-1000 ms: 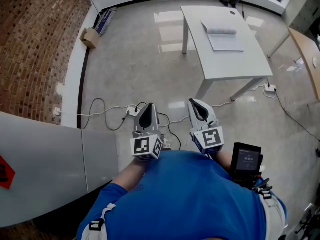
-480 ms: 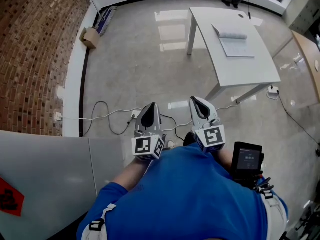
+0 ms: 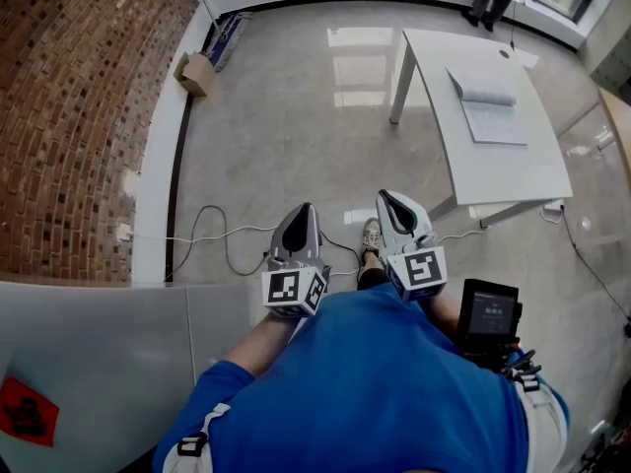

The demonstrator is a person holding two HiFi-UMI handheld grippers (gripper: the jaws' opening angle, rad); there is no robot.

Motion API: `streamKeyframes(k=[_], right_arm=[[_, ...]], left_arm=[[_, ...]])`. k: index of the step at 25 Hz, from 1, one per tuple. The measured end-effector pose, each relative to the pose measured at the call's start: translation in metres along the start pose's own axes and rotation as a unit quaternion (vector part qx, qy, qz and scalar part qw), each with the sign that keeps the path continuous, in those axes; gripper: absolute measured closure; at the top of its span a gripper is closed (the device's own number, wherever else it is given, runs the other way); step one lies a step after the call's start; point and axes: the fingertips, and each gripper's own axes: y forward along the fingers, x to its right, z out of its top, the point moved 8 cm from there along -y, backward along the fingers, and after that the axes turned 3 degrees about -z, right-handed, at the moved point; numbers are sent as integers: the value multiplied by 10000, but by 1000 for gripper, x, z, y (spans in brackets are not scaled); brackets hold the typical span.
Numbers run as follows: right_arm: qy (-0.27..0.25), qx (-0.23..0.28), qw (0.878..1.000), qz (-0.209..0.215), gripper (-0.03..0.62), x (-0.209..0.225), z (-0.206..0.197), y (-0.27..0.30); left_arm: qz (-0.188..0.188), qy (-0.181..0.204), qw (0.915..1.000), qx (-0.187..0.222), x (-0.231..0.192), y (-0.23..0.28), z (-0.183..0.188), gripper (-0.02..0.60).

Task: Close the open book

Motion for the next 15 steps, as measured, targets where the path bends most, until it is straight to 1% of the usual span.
streamKeyframes(k=[2, 7, 11, 15], right_arm=[[7, 0, 10000, 65, 591, 9, -4, 26], [77, 90, 9999, 28, 591, 44, 4, 89], [162, 33, 9998, 89, 591, 85, 10, 144], [180, -4, 9997, 133, 591, 136, 18, 196]], left_arm=[[60, 17, 10000, 18, -12, 23, 1, 575], [172, 31, 9998, 27, -38, 86, 9, 575], [270, -4, 9996, -30, -53, 154, 17, 575], [314, -40, 9995, -38, -57, 229, 25, 575]])
